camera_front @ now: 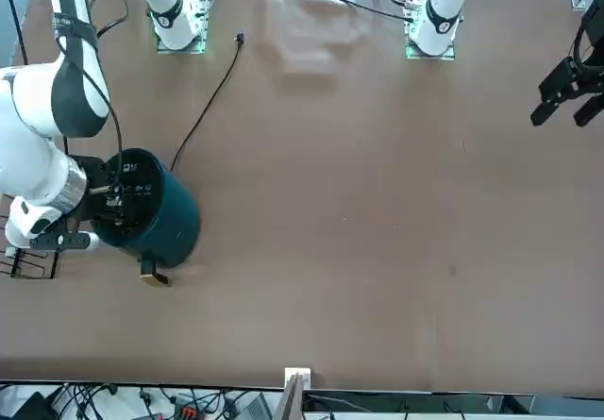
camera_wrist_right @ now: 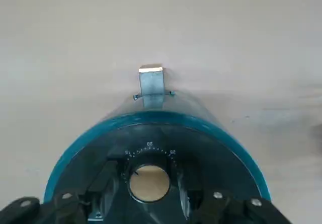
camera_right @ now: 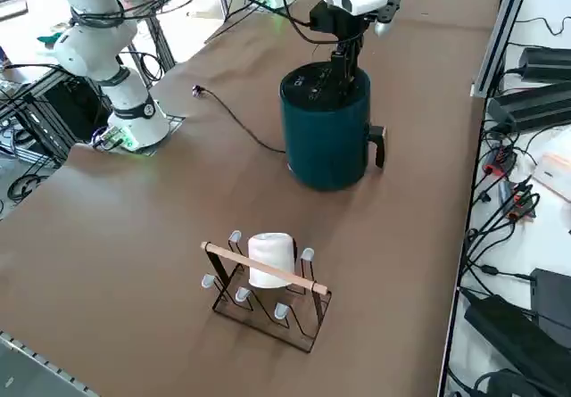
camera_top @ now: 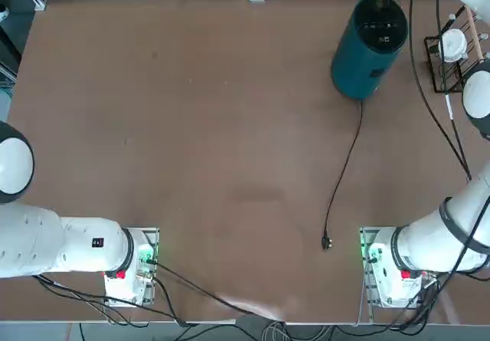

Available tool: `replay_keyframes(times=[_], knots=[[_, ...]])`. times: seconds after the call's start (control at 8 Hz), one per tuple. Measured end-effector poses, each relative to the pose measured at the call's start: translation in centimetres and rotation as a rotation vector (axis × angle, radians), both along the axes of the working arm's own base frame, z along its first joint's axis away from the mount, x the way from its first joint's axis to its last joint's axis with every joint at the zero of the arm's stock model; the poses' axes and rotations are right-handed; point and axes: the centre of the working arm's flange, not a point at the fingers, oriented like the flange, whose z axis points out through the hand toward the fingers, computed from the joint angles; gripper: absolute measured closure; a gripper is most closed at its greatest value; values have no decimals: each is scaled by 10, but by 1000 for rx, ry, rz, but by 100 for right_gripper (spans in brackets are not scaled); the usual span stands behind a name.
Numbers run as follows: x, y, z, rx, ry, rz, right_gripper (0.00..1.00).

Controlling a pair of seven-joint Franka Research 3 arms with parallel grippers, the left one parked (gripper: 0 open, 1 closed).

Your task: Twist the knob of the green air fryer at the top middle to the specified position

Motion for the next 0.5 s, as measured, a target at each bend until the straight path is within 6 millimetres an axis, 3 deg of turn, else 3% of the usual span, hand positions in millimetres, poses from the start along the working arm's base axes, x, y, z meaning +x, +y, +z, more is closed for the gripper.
replay_keyframes(times=[0.5], knots=[[-2,0,2,-1,8,0,38]])
